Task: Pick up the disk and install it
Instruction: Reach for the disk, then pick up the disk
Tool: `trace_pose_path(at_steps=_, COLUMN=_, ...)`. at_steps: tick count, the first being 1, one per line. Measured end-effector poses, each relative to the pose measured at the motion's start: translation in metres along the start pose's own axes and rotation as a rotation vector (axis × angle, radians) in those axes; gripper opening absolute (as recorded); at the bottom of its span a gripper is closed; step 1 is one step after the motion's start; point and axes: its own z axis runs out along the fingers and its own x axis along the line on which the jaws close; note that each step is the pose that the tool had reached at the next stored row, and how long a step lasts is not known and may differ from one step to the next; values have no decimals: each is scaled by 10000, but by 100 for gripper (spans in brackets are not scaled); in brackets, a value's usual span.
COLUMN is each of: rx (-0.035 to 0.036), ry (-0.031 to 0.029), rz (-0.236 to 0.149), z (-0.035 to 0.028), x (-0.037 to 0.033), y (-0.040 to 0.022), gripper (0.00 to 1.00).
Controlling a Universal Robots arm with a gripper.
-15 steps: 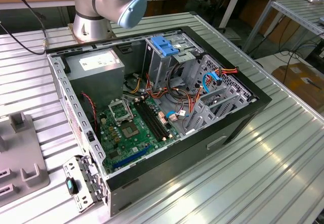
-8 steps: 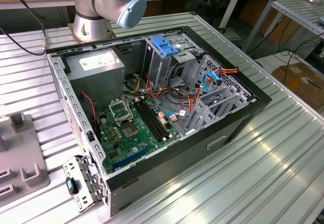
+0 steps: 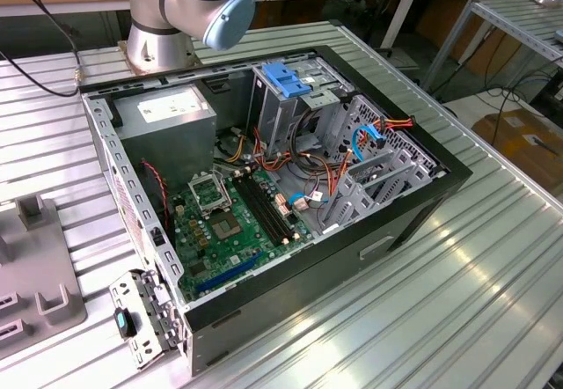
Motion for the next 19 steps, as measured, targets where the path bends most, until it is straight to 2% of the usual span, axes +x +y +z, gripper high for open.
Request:
trace_pose_path(at_steps=14, rx=-1, ry=-1, rz=-28, z=1, x=0, y=0, gripper=11)
trace_pose_path(at_steps=19, rx=-4, ry=14, rz=-1098, z=2, x=0, y=0, gripper=11)
